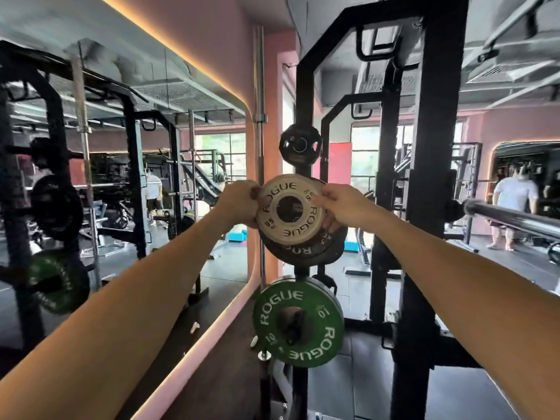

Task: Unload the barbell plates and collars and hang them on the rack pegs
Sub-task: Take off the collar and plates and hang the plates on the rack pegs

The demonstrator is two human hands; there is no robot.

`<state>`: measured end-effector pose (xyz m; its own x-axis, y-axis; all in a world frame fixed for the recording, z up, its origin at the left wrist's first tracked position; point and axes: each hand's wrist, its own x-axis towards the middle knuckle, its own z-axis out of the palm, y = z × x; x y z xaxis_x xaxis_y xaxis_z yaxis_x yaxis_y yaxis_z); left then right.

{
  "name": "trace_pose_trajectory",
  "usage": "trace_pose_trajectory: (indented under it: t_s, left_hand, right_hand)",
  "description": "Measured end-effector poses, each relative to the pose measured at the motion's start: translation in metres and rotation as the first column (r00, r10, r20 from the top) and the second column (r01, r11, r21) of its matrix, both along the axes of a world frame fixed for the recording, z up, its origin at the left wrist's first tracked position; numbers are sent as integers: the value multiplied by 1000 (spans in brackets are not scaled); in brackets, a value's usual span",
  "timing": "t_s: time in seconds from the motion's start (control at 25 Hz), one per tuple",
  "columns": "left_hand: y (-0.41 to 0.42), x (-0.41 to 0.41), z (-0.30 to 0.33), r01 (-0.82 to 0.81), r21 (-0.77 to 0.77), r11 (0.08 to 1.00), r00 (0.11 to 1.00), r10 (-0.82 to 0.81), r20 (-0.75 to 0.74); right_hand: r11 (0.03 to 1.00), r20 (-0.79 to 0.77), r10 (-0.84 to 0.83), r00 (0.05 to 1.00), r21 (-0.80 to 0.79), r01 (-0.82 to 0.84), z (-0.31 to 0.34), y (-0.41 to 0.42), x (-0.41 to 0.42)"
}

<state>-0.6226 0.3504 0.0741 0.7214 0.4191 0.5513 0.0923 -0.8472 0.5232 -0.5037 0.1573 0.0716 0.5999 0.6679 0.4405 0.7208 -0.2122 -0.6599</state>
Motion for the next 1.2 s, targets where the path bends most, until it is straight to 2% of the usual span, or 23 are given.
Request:
trace_pose_trajectory:
  t_s: [0.12, 0.44, 0.68, 0.84, 1.04, 1.2]
  left_hand:
    - [38, 22, -3, 4, -4, 1000, 1000, -4, -5]
    - [118, 114, 22, 107, -105, 989, 988, -93, 123]
    - [159, 190, 56, 122, 20, 992, 980, -123, 156]
    - [186, 239, 88, 187, -2, 982, 958, -182, 221]
    - [223, 297, 130, 201, 101, 974, 948, -220, 230]
    - [248, 344, 154, 260, 72, 963, 927, -270, 259]
  right_hand:
    - [999, 36, -18, 999, -27, 19, -1, 37, 22]
    - [998, 93, -65, 994, 18, 64, 24, 121, 116]
    - [992, 135, -129, 982, 25, 127, 56, 152, 172]
    - [983, 161, -175, 971, 79, 164, 87, 176, 212]
    - [976, 177, -194, 965, 137, 171, 122, 208, 262]
    - [968, 192, -217, 957, 169, 185, 145, 232, 304]
